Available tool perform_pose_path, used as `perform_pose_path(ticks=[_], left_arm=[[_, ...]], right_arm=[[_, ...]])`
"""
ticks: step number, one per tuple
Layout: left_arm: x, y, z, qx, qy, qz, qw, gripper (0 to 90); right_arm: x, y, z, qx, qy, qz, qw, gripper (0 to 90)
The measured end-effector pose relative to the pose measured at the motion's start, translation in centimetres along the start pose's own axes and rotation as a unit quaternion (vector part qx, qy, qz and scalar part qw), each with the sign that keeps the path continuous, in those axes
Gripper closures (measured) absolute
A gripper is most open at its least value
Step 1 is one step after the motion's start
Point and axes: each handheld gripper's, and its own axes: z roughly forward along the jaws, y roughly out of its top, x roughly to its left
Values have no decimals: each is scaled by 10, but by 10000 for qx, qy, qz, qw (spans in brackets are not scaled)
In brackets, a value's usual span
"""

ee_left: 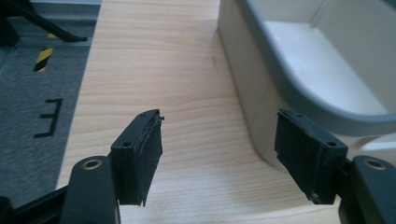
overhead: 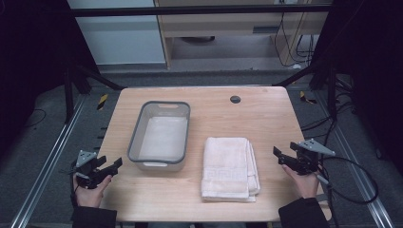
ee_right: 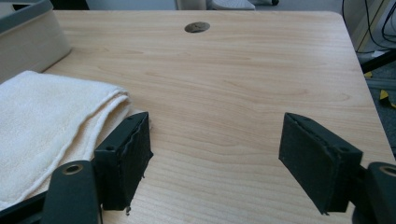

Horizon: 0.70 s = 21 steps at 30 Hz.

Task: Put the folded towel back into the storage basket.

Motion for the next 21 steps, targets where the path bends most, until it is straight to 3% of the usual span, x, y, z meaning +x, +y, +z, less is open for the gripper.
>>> perform_pose_path(ticks=[7, 14, 21], left_arm=[[-12, 8, -8, -230, -126, 41, 9996, 317], [-16, 12, -9, -355, -179, 35, 9992, 311], [-27, 20, -9, -416, -286, 203, 9985, 299]], right_arm=[[4, 4, -2, -22, 142, -146, 9998, 249], [8, 8, -4, 27, 187, -71, 9998, 266], [8, 18, -7, -77, 319, -69, 9994, 267]])
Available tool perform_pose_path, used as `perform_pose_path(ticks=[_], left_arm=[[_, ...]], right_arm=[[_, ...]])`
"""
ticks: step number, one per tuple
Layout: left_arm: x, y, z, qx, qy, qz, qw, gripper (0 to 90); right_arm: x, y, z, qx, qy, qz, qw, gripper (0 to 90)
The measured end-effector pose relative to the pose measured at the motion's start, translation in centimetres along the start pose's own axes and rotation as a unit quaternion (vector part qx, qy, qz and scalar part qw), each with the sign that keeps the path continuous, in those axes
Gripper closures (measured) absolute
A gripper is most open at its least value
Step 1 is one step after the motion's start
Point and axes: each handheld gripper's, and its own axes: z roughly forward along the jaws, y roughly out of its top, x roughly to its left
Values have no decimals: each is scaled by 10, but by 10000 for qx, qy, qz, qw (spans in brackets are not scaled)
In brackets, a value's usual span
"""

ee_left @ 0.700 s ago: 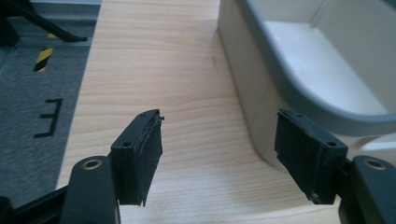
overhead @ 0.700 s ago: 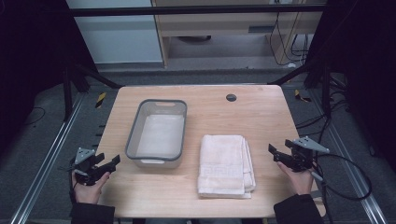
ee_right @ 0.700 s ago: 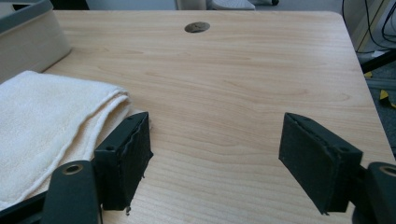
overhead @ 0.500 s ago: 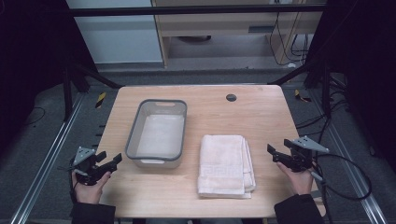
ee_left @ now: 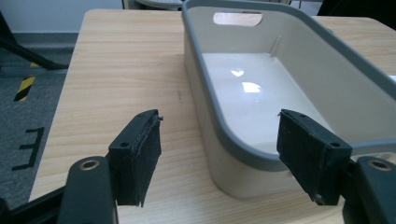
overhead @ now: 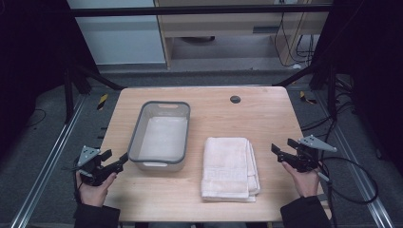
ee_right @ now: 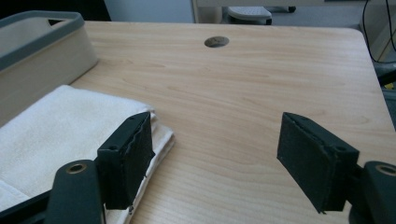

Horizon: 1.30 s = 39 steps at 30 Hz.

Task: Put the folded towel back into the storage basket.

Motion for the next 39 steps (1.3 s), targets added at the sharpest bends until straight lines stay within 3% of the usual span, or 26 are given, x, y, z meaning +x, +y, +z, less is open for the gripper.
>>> perform_pose_path(ticks=[8, 23, 39], left_arm=[[-12, 10, 4, -96, -95, 90, 9999, 294], [-61, 25, 25, -158, -547, 438, 9974, 287], [-99, 32, 35, -162, -859, 691, 9938, 288]], right_arm=[[3, 16, 1, -80, 92, -170, 9998, 265], [13, 49, 7, -219, 328, -302, 9988, 238], [18, 60, 13, -234, 468, -295, 9982, 224]])
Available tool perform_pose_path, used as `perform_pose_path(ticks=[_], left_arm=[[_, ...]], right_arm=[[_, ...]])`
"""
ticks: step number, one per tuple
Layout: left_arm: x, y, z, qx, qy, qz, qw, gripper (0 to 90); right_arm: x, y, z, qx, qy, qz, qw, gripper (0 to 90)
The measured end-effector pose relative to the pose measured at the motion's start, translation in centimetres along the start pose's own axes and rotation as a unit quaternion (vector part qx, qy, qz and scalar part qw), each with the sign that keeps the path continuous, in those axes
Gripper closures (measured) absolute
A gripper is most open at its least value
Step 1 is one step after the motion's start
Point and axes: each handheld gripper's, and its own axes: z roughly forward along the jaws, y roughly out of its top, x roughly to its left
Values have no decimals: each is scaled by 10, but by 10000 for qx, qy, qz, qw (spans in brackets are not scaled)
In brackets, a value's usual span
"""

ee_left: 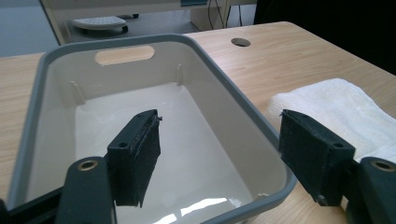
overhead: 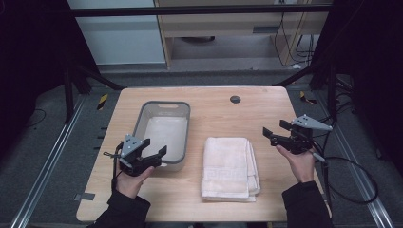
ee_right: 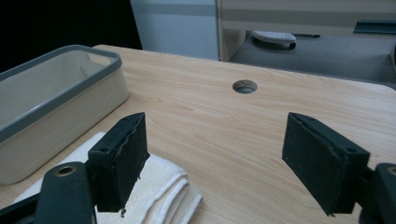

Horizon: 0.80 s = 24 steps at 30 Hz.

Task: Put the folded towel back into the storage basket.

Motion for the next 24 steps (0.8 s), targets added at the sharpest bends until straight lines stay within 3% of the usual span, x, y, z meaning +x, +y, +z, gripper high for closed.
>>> perform_pose_path(ticks=[18, 24], left_arm=[[-40, 1, 25, 155, -371, 297, 9988, 298], [-56, 0, 32, 192, -504, 402, 9977, 299]], right_arm=[[13, 7, 20, 155, 180, -223, 9995, 237], [17, 5, 26, 151, 278, -189, 9993, 230]])
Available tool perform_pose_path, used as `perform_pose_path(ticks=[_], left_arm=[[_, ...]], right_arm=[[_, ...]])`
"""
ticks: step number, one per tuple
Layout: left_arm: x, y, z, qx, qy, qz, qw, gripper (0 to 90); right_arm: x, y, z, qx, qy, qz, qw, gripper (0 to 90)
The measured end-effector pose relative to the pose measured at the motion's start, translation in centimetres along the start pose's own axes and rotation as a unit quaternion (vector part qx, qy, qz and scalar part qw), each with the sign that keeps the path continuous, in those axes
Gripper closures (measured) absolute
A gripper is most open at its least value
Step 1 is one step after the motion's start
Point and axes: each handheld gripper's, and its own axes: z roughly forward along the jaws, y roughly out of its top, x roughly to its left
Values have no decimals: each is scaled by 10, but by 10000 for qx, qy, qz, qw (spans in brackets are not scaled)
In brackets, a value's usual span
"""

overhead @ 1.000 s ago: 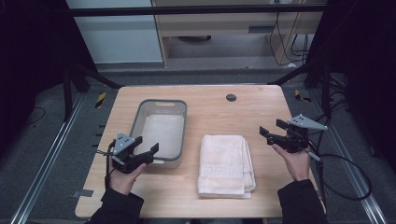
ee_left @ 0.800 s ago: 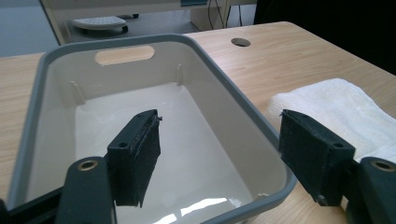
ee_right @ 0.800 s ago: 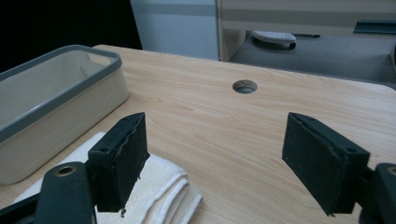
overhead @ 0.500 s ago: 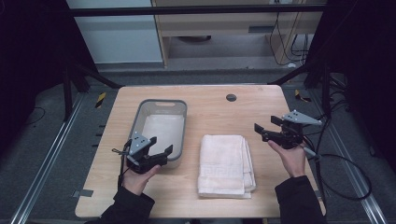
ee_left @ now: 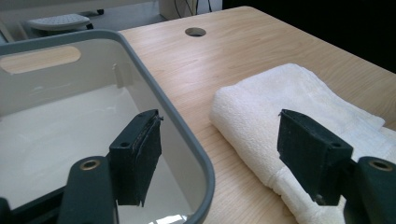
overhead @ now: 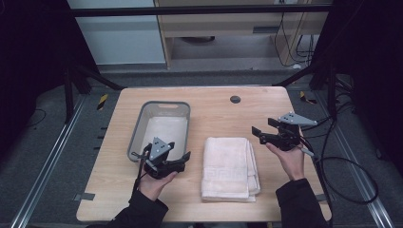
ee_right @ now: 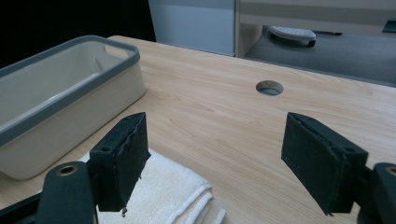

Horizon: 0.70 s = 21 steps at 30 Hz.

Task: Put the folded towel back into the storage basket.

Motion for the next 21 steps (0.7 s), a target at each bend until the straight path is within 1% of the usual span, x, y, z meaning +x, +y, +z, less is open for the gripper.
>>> perform_pose_path(ticks=[4, 5, 6, 7, 9, 13, 15, 16, 17, 21], left_arm=[[-7, -1, 5, 53, -75, 23, 10000, 299], [-7, -1, 5, 53, -75, 23, 10000, 299], [-11, -2, 8, 84, -110, 68, 9999, 299], [-11, -2, 8, 84, -110, 68, 9999, 299], [-17, -5, 12, 144, -160, 123, 9997, 300], [-25, -8, 16, 234, -239, 204, 9992, 301], [-26, -9, 17, 256, -250, 219, 9991, 301], [-28, -11, 18, 308, -270, 239, 9989, 303], [-28, -11, 18, 308, -270, 239, 9989, 303], [-33, -17, 21, 398, -304, 241, 9985, 309]], right_arm=[[3, -3, 5, 91, -3, -67, 9999, 225], [3, -3, 5, 91, -3, -67, 9999, 225], [4, -4, 8, 136, 21, -76, 9999, 222], [4, -4, 8, 136, 21, -76, 9999, 222], [5, -6, 12, 214, 37, -108, 9997, 221], [7, -9, 18, 343, 68, -116, 9993, 219], [8, -9, 19, 381, 85, -88, 9992, 218], [10, -11, 22, 443, 110, -97, 9989, 217], [10, -11, 22, 443, 110, -97, 9989, 217], [12, -16, 29, 611, 115, -134, 9980, 216]])
